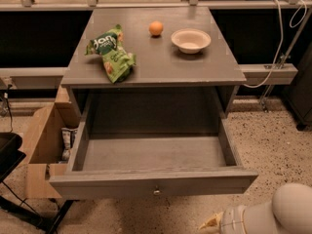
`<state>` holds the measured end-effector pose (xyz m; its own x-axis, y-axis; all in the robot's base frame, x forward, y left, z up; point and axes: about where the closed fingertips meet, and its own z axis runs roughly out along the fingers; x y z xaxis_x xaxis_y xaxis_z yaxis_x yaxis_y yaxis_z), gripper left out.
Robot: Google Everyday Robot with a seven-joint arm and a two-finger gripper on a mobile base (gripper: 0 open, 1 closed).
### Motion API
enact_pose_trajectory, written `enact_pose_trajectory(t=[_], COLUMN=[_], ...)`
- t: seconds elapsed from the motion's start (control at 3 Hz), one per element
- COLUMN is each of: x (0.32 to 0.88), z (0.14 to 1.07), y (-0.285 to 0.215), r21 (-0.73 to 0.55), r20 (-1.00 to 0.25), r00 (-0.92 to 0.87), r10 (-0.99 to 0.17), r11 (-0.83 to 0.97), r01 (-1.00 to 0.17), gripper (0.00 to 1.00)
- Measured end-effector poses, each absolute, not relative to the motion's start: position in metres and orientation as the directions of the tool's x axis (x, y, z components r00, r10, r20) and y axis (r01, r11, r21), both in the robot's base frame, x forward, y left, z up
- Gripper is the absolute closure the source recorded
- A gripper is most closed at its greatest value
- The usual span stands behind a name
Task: Close top drawer
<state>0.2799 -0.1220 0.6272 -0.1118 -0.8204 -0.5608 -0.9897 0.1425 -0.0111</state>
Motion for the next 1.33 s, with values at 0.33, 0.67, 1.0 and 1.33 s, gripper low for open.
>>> enact_pose_trajectory(t=[0.33,0.67,1.0,1.33], x=[0.284,0.297,0.314,0.328], z=[0.576,0.532,0.498,0.477], y=[-0.101,-0.084,-0.079,-0.087], r21=[0.020,0.041,0.056,0.057], r20=[-0.523,-0.513,-0.526,-0.526], r00=[-0.086,-0.018,0.021,0.029], r10=[-0.848,-0.858,-0.850,-0.850], r11=[0.089,-0.003,-0.060,-0.070], r01=[-0.996,-0.999,-0.997,-0.996], gripper=[1.00,1.00,1.00,1.00])
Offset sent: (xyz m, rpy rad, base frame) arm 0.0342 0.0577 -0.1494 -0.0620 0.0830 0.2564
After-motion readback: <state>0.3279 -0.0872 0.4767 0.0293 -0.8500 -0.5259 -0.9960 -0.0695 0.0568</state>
